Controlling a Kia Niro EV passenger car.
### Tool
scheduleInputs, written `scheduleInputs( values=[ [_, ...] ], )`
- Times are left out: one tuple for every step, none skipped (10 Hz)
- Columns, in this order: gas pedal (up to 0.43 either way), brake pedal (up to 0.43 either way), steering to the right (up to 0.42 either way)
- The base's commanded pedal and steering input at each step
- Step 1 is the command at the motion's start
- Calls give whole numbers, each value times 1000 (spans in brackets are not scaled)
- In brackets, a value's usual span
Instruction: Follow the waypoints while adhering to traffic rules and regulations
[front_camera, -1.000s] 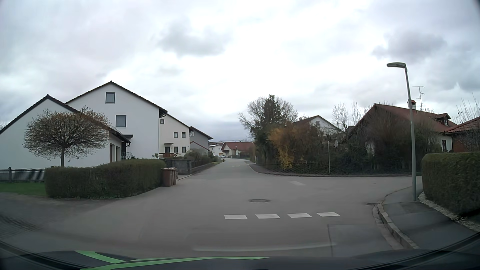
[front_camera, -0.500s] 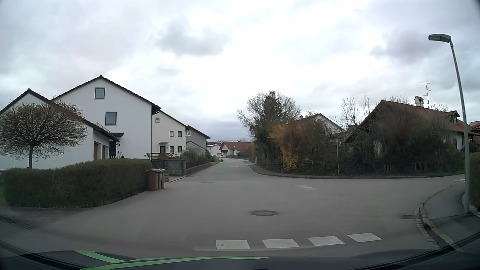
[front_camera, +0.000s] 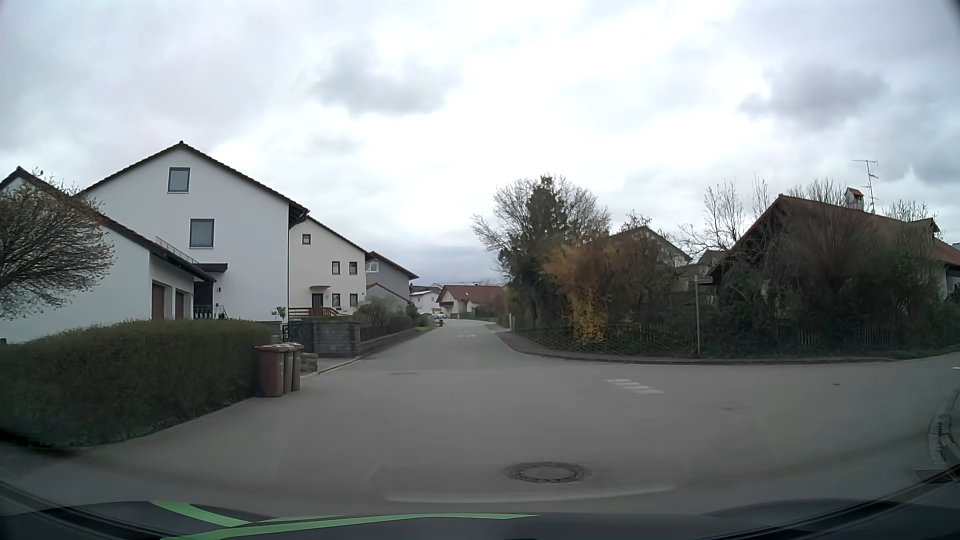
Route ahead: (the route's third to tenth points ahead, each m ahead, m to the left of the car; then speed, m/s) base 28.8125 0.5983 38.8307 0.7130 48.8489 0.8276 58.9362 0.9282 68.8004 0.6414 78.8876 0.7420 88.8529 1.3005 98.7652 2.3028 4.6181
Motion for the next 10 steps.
scheduleInputs(
  values=[
    [67, 0, 0],
    [98, 0, -2],
    [98, 0, -2],
    [110, 0, -2],
    [130, 0, -2],
    [130, 0, -2],
    [130, 0, -3],
    [138, 0, -4],
    [150, 0, -9],
    [157, 0, -11]
  ],
)
